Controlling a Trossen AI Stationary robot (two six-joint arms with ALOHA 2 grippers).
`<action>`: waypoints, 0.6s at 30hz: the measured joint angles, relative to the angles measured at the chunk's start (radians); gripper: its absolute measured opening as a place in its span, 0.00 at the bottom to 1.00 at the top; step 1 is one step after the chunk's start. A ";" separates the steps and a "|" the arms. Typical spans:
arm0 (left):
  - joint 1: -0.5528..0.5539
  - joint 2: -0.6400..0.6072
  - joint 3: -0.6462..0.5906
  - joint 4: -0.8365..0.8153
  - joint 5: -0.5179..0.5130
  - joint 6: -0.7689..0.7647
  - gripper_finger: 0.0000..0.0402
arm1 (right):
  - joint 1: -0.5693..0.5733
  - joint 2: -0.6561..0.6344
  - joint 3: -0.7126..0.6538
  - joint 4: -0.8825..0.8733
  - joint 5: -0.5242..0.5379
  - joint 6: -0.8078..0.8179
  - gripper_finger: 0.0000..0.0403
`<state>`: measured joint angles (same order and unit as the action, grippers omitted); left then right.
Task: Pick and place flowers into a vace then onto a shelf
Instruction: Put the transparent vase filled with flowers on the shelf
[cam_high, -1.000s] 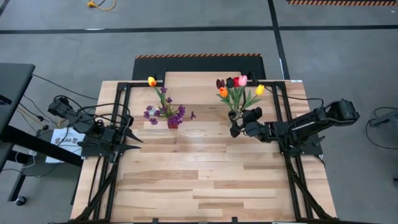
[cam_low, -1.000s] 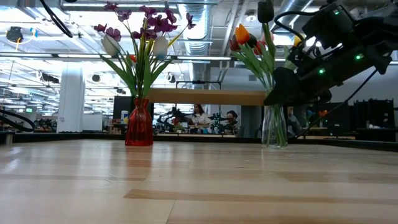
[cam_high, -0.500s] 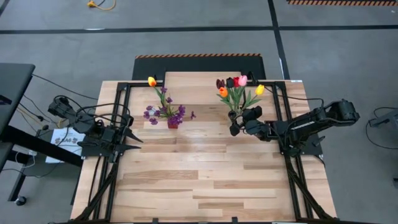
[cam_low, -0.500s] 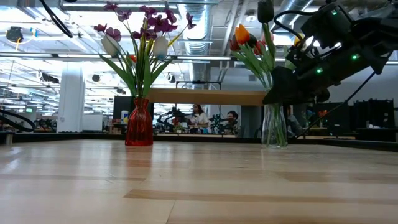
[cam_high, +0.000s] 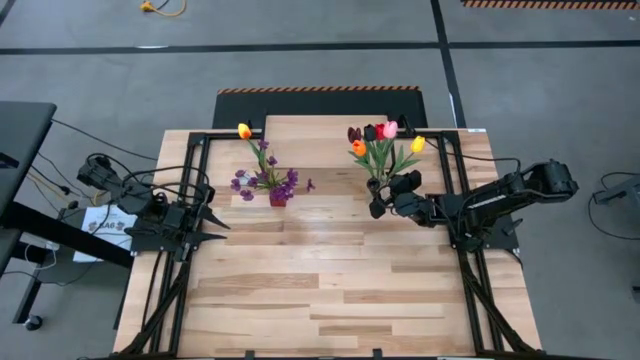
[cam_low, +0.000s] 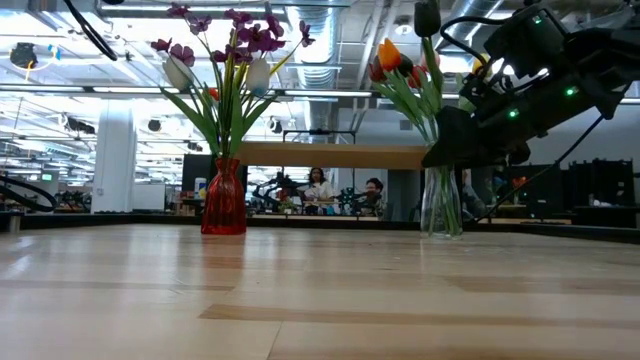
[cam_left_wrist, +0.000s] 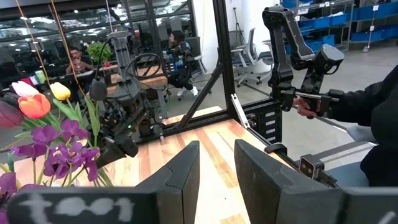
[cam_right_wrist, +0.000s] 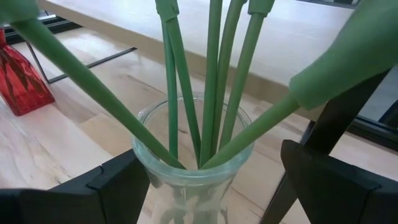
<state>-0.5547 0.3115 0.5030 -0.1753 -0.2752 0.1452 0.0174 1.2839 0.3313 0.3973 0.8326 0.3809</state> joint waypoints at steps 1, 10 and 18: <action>0.000 0.000 0.000 0.000 0.000 0.000 0.23 | 0.000 0.000 0.000 0.000 0.000 0.000 0.84; 0.000 0.000 0.000 -0.009 0.000 -0.005 0.23 | 0.000 0.000 0.000 0.000 0.003 0.001 0.74; 0.000 0.000 0.000 -0.011 0.000 -0.008 0.23 | 0.003 0.000 0.000 0.000 0.003 0.002 0.72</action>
<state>-0.5549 0.3119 0.5034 -0.1865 -0.2752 0.1375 0.0204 1.2839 0.3313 0.3977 0.8360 0.3832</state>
